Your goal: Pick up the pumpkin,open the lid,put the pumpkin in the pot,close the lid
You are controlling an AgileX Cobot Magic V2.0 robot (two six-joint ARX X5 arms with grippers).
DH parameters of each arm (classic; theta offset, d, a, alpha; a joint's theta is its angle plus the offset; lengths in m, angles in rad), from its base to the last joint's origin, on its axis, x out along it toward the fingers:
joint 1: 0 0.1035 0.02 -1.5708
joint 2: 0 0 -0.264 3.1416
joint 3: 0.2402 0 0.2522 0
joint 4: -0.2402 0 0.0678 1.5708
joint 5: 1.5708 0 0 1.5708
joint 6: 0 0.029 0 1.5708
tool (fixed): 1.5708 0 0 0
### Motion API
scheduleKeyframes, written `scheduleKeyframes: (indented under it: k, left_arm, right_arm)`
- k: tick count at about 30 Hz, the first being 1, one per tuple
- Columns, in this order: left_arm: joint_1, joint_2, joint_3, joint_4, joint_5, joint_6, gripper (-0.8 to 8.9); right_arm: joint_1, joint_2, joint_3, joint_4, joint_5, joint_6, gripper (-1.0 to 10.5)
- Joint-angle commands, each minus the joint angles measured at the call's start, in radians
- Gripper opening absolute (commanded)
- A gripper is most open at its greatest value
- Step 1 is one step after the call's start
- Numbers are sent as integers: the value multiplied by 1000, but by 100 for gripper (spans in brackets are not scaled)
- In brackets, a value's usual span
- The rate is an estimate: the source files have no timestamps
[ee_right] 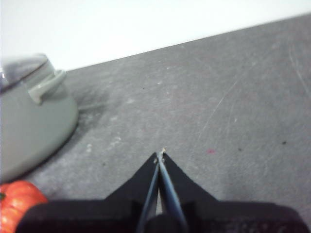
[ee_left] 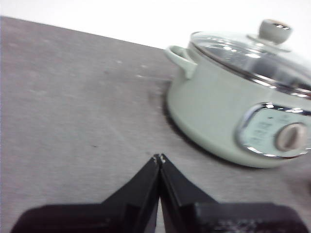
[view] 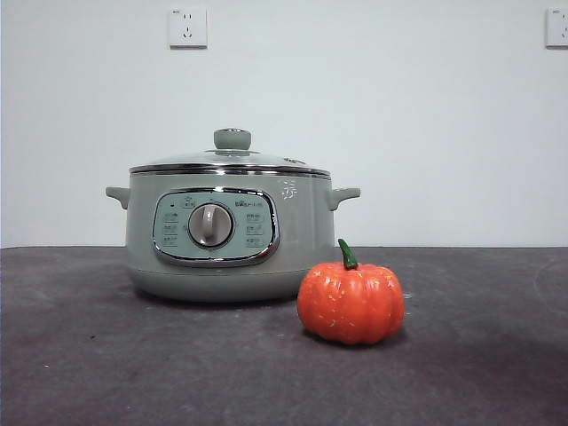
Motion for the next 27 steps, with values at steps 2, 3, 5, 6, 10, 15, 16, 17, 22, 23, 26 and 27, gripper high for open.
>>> scheduleKeyframes:
  k: [2,3,5,6,10,15,16,17,22,23,26,27]
  left_arm:
    - [2,-2,-10,-10,67,-90,-5]
    - [2,-2,-8,-10,87,-106,-8]
    - [2,-2,-3,-11,121,-132,-8]
    - [2,-2,3,-11,136,-140,-8]
    - [2,1,51,-43,152,-146,-8]
    - [2,10,148,-113,153,-146,-8]
    - [2,19,171,-125,153,-145,-8]
    - [2,30,191,-134,153,-145,-8]
    - [2,142,306,-174,206,-109,-8]
    - [2,169,328,-186,220,-97,-8]
    - [2,268,409,-233,283,-33,-8]
    - [2,310,444,-257,304,-4,-8]
  right_arm:
    - [2,-1,-8,-10,-3,86,0]
    - [2,-1,-7,-10,-6,116,-1]
    - [1,0,-1,-12,-39,170,-9]
    - [2,3,6,-12,-58,189,-11]
    - [3,22,55,-13,-99,215,-12]
    - [3,89,156,-37,-109,216,-12]
    - [3,112,184,-55,-109,216,-12]
    - [3,134,210,-73,-110,216,-12]
    - [3,271,384,-184,-184,156,-12]
    - [3,298,417,-204,-205,137,-12]
    - [3,391,531,-290,-271,70,-12]
    - [3,430,578,-333,-297,39,-12]
